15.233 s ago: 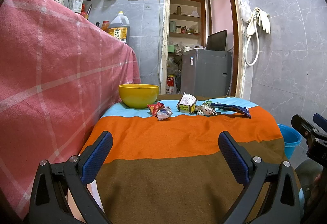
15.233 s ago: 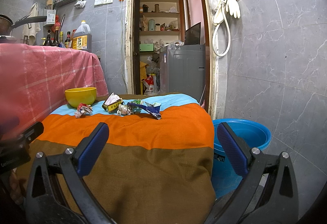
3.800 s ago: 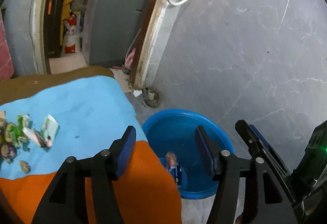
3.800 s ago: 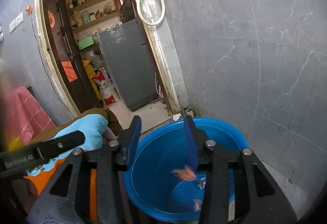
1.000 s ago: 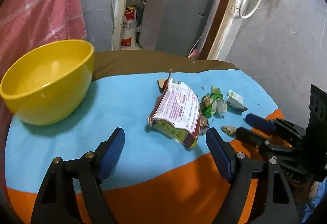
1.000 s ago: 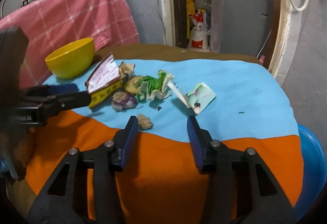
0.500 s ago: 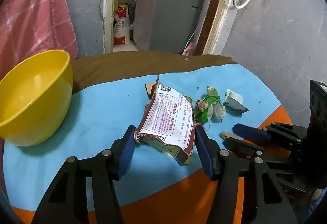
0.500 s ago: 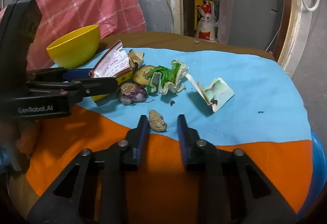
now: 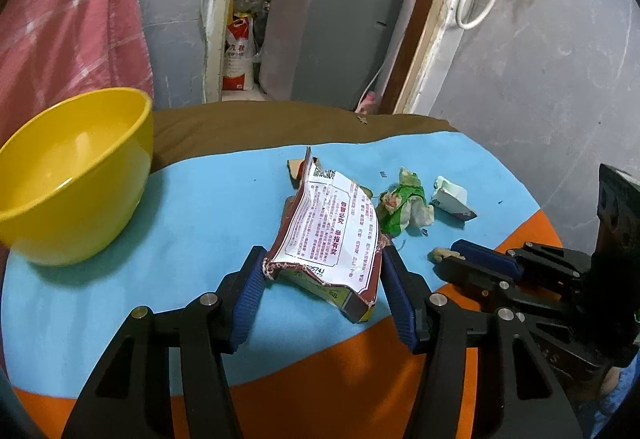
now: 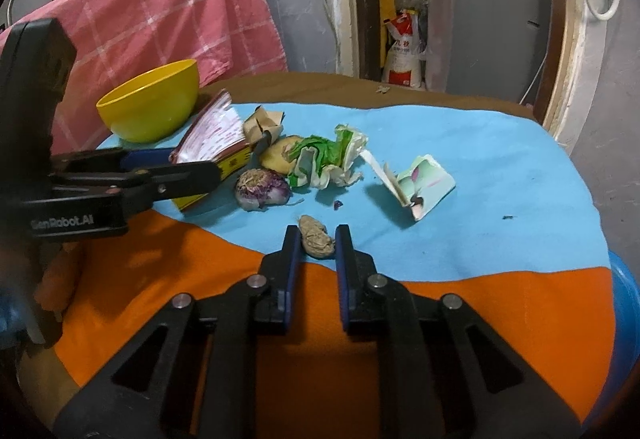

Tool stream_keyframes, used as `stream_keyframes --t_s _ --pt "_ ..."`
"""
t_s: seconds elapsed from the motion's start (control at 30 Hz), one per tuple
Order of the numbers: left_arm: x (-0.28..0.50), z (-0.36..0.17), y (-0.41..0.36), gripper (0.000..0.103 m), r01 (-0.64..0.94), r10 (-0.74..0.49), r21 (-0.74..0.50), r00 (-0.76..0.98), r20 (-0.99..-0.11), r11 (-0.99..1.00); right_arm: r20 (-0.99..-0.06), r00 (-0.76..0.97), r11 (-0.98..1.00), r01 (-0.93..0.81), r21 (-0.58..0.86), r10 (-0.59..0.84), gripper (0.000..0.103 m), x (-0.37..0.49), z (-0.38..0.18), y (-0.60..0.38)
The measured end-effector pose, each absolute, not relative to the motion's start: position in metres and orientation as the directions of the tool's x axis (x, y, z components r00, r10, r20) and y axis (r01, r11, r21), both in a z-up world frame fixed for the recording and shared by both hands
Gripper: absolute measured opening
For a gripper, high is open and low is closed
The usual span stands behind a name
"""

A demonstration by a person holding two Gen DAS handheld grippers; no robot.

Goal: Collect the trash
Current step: 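Grasp the printed paper packet with the left tool while the right tool grasps the peanut shell, then carry the packet and peanut shell to the blue basin, opening the right tool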

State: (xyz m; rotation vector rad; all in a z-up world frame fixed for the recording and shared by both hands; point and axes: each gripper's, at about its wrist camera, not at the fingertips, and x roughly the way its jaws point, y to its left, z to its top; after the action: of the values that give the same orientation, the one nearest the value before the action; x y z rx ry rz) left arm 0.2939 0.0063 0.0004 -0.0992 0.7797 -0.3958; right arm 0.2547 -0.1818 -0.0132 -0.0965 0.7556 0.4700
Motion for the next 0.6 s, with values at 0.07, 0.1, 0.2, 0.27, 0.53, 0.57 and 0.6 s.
stream_keyframes --t_s 0.07,0.1,0.2,0.27,0.53,0.57,0.6 --pt "0.291 0.0 0.011 0.052 0.297 -0.387 -0.25 0.648 -0.656 0.922 -0.668 0.644 0.896 -0.436 0.082 0.374 0.022 0.252 -0.012 -0.185" --pt "0.29 0.001 0.013 0.051 0.285 -0.382 -0.254 0.655 -0.652 0.924 -0.659 0.653 0.899 -0.431 0.083 0.374 0.022 0.251 -0.011 -0.186" --pt "0.286 0.003 0.018 0.051 0.251 -0.358 -0.257 0.678 -0.642 0.933 -0.646 0.664 0.902 -0.423 0.091 0.376 0.022 0.25 -0.009 -0.189" --pt "0.285 0.004 0.022 0.051 0.232 -0.35 -0.263 0.685 -0.639 0.936 -0.64 0.668 0.901 -0.423 0.094 0.38 0.022 0.248 -0.009 -0.192" --pt "0.269 0.013 0.023 0.051 0.22 -0.347 -0.276 0.719 -0.602 0.936 -0.596 0.699 0.902 -0.418 0.106 0.394 0.022 0.24 -0.002 -0.198" --pt "0.265 0.014 0.023 0.051 0.223 -0.345 -0.27 0.728 -0.593 0.937 -0.584 0.709 0.903 -0.416 0.108 0.396 0.022 0.239 0.0 -0.201" --pt "0.262 0.016 0.02 0.051 0.224 -0.339 -0.262 0.739 -0.582 0.939 -0.569 0.72 0.905 -0.412 0.11 0.397 0.022 0.237 0.002 -0.202"
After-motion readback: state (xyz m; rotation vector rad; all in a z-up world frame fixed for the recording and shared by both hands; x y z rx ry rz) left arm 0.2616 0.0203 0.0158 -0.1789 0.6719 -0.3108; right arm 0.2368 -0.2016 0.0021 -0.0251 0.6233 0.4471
